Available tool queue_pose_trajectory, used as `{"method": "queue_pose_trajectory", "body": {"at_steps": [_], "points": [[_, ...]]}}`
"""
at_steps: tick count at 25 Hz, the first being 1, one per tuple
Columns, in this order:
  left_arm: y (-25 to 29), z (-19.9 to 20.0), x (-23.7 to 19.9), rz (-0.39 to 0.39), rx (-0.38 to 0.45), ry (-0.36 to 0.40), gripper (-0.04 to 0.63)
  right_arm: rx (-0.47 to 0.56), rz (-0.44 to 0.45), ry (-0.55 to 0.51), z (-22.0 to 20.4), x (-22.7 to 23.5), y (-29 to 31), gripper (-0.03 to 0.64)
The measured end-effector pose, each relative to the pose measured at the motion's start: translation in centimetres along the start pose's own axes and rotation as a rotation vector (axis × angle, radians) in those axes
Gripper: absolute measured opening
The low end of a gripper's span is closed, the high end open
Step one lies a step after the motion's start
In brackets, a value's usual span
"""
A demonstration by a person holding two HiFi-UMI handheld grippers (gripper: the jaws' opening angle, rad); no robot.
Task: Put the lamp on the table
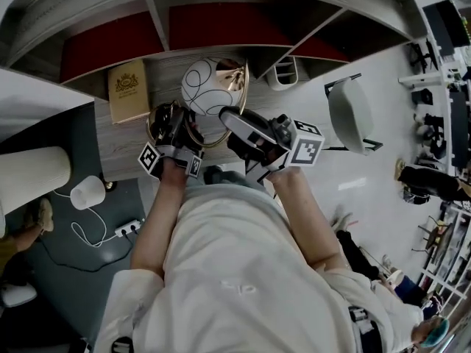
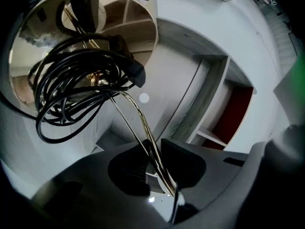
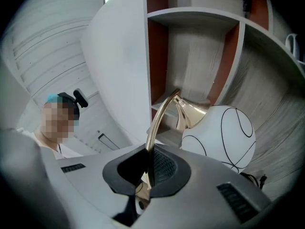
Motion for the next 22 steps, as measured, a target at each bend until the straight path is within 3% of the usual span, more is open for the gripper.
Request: {"method": "queue_pose_trajectory", "body": {"at_steps": [14,22], "points": [[3.3,-4.5,-4.0,0.088,-0.307,-0.096,0.097,0.207,-0.157,-0.083,0.6,0.6,-2.4,0.031],[3.4,-5.6,-6.3,0.137,-0.435,-0.125,0.103,0.287,-0.221,-0.100,0.0,1.7,-3.2,0.029]]}}
Point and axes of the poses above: the fingertips, and each gripper's own axes: y forward along the fingers, x to its right, z out of its top, the point moved 1 cm from there along -y, backward along the fingers, and after that the axes turned 11 degrees about y, right-handed, at the moved point
